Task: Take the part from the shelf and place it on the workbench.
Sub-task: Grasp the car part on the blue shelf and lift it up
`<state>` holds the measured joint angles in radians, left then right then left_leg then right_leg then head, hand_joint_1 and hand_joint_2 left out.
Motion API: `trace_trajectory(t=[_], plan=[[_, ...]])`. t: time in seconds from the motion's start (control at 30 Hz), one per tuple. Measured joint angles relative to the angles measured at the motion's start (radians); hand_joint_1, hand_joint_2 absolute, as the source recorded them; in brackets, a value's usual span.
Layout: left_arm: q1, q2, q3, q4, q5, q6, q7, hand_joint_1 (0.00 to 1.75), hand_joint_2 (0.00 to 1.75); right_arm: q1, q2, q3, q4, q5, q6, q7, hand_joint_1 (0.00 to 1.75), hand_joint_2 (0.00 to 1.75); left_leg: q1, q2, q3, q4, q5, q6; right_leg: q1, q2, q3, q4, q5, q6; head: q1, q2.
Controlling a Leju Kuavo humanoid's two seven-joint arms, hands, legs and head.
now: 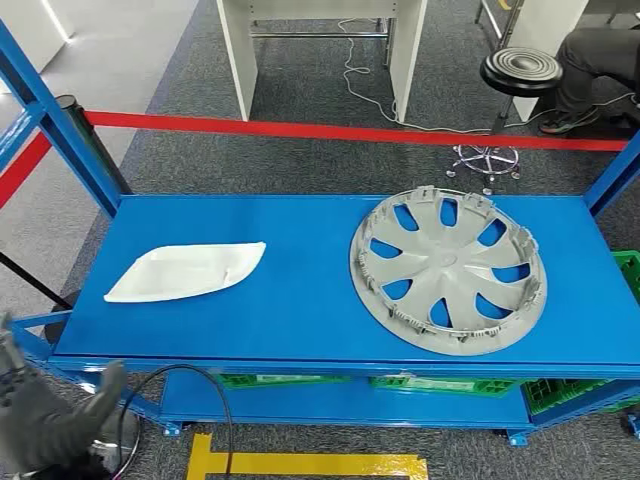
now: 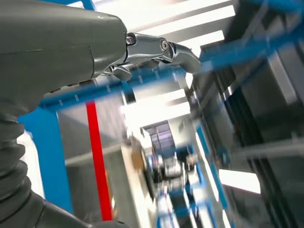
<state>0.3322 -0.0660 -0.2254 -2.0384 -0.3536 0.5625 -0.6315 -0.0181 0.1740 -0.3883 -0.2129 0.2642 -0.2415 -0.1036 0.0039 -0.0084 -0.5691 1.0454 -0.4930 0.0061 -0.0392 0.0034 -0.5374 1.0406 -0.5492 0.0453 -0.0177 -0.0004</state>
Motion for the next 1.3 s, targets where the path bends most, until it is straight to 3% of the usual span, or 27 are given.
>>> trace_trajectory(t=[0.4, 0.63, 0.83, 1.0, 1.13, 1.3], plan=[[-0.194, 0.115, -0.145, 0.171, -0.124, -0.146, 0.11, 0.0, 1.75, -0.013, 0.0, -0.004, 0.0, 0.025, 0.052, 0.023, 0.0, 1.75, 0.0, 0.0, 0.0, 0.0, 0.001, -0.001, 0.0, 0.001, 0.009, 0.0, 0.001, 0.0, 0.0, 0.0], [-0.329, 0.148, -0.172, 0.27, -0.061, -0.275, 0.149, 0.0, 1.75, -0.018, -0.002, -0.041, 0.0, -0.012, 0.101, 0.028, 0.0, 1.75, 0.0, 0.0, 0.0, 0.001, 0.002, -0.001, 0.0, 0.0, 0.008, 0.0, 0.002, 0.0, 0.0, 0.0], [-0.47, 0.155, -0.172, 0.385, -0.029, -0.375, 0.201, 0.0, 1.75, -0.022, -0.009, -0.055, 0.0, -0.012, 0.122, 0.045, 0.0, 1.75, 0.0, 0.0, -0.001, 0.001, 0.004, -0.001, 0.0, 0.001, 0.01, 0.0, 0.005, 0.0, 0.0, 0.0], [-0.516, 0.157, -0.172, 0.433, -0.025, -0.414, 0.226, 0.0, 1.75, -0.023, -0.012, -0.059, 0.0, -0.008, 0.13, 0.051, 0.0, 1.75, 0.0, 0.0, -0.001, 0.001, 0.004, -0.001, 0.0, 0.002, 0.01, 0.0, 0.005, 0.001, 0.0, 0.0], [-0.575, 0.158, -0.189, 0.487, -0.077, -0.427, 0.277, 0.0, 1.75, -0.026, -0.015, -0.06, 0.0, -0.006, 0.139, 0.046, 0.0, 1.75, 0.0, 0.0, -0.001, 0.001, 0.005, 0.0, 0.0, 0.001, 0.009, 0.0, 0.005, 0.001, 0.0, 0.0], [-0.703, 0.131, -0.258, 0.618, -0.184, -0.451, 0.366, 0.0, 1.75, -0.039, -0.019, -0.063, 0.0, 0.003, 0.166, 0.05, 0.0, 1.75, 0.0, 0.0, -0.003, 0.002, 0.007, 0.0, 0.0, 0.001, 0.008, 0.0, 0.007, 0.001, 0.0, 0.0]])
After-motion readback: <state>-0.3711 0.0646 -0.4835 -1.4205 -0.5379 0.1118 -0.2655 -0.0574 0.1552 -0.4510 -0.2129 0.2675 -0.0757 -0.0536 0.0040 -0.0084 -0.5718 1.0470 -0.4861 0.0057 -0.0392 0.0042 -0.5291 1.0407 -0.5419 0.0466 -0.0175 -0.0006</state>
